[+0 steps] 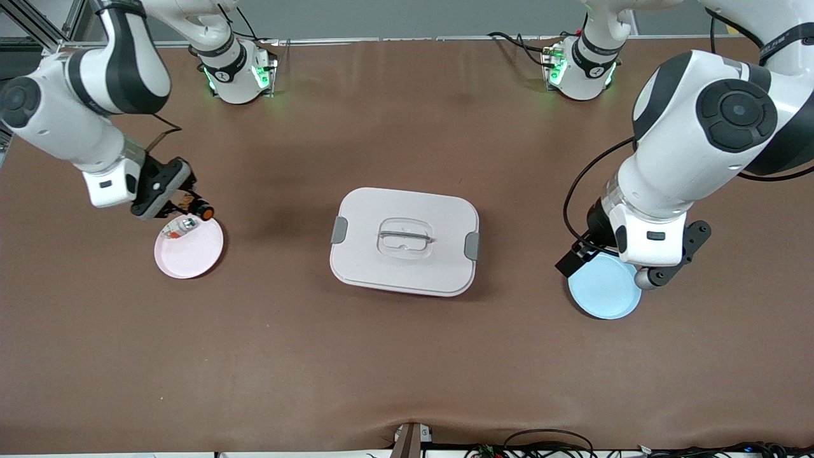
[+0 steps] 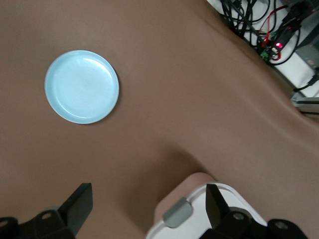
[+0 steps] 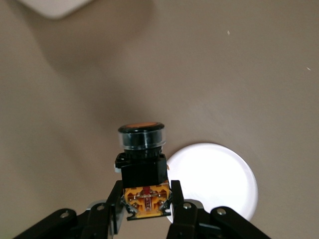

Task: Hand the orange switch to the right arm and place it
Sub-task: 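Open the left gripper and withdraw it while the right gripper carries the switch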

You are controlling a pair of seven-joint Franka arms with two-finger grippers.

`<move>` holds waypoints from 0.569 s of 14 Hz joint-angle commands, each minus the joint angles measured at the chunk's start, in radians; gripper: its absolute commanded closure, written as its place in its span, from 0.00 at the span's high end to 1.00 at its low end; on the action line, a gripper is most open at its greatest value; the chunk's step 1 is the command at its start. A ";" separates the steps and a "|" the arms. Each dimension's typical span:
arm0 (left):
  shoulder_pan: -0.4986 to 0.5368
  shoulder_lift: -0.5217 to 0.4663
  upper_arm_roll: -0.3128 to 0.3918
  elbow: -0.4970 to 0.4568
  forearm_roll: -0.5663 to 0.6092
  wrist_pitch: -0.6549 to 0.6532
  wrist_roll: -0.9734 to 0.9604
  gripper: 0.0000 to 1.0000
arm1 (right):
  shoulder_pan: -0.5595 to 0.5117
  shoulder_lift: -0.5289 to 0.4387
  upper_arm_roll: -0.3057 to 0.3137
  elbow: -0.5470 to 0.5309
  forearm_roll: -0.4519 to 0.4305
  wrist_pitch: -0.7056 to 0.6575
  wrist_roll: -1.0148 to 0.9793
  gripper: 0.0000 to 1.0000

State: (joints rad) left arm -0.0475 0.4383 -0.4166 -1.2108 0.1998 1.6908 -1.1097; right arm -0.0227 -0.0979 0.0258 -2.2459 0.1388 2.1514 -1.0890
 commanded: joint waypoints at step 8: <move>0.100 -0.168 0.080 -0.110 0.003 -0.072 0.544 1.00 | -0.120 -0.002 0.016 -0.119 -0.137 0.214 -0.206 0.00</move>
State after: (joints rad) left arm 0.0622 0.3623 -0.3835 -1.2260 0.2305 1.6216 -0.6796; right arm -0.1341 -0.0967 0.0303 -2.3254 0.0237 2.3011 -1.2832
